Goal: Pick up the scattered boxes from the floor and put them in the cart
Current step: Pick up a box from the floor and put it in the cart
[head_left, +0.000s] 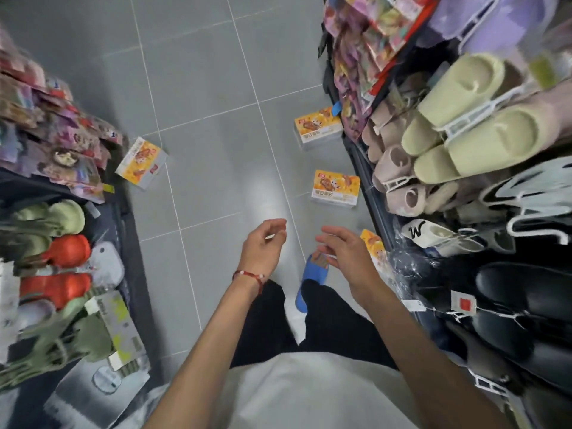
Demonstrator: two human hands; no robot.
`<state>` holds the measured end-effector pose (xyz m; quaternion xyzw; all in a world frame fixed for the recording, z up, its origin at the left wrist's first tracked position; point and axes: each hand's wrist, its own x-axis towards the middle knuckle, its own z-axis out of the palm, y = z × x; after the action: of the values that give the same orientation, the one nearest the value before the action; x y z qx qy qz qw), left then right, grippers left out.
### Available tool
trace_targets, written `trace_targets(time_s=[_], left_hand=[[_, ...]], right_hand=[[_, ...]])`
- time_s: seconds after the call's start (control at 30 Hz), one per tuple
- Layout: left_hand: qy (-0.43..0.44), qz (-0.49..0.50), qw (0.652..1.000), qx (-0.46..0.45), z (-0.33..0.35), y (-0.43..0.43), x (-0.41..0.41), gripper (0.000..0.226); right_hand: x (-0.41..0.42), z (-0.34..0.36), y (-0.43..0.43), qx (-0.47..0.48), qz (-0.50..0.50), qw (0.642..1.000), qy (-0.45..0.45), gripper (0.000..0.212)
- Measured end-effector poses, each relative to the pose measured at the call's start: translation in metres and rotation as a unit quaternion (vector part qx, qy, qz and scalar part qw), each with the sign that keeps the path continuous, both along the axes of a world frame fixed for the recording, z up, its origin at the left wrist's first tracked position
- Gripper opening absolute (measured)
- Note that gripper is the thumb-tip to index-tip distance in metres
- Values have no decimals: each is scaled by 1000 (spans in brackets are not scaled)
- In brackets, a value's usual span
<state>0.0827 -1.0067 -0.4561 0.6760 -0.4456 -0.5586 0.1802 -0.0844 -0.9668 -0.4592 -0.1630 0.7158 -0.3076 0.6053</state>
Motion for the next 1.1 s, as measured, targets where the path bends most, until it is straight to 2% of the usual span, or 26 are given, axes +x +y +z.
trace_targets(time_s=[0.3,0.53,0.63,0.73,0.87,1.0,1.1], left_hand=[[3,-79,993,91,-58,-131,-22,28],[-31,-144,979,142,-140,-217,-36,24],[-58,-163,970,173,-192,-236,-48,22],[-87,-191,959,190,-248,-247,-63,21],[-106,-228,947,198,-340,-252,-76,37],[-101,-188,947,240,-458,-257,-77,20],[-86,-143,954,248,-500,-269,-98,19]], right_hand=[[-32,-49,-111,80,-97,992,7,29],[-52,-146,-163,127,-147,979,56,27],[-62,-196,-172,145,-151,975,75,15],[-71,-251,-179,158,-159,971,84,21],[-82,-337,-183,169,-172,967,83,20],[-93,-433,-179,175,-150,969,93,27],[-109,-493,-183,182,-153,966,105,36]])
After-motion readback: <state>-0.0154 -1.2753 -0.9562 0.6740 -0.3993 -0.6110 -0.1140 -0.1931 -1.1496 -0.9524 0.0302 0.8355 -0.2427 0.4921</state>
